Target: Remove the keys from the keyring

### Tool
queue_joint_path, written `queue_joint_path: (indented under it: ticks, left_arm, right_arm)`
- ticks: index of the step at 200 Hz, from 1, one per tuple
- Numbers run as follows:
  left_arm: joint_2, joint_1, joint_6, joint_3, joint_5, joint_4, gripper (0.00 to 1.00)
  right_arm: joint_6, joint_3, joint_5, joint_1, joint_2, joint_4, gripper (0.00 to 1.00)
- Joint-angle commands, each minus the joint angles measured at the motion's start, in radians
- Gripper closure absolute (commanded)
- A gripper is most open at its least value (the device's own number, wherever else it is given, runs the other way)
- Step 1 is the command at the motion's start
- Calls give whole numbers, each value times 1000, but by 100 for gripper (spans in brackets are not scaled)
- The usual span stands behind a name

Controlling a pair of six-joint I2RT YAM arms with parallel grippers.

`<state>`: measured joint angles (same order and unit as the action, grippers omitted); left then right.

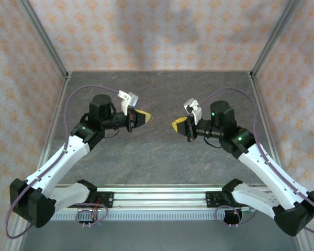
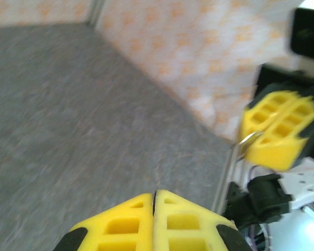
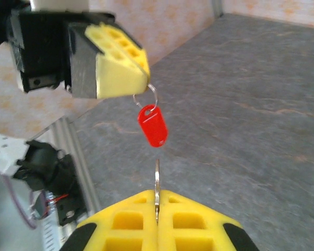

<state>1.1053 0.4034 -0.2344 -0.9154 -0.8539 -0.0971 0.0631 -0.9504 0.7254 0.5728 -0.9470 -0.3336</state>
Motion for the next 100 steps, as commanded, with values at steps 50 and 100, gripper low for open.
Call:
queue_joint_path:
  ticks: [50,100]
  left_arm:
    - [142,-6,-142,228,289,190,100]
    - [338,-6,-199,247,386,306,100]
  right_arm:
    - [-136,151,-169,-2,82,155,100]
    - [-192,218,-164,-2,77,215,100]
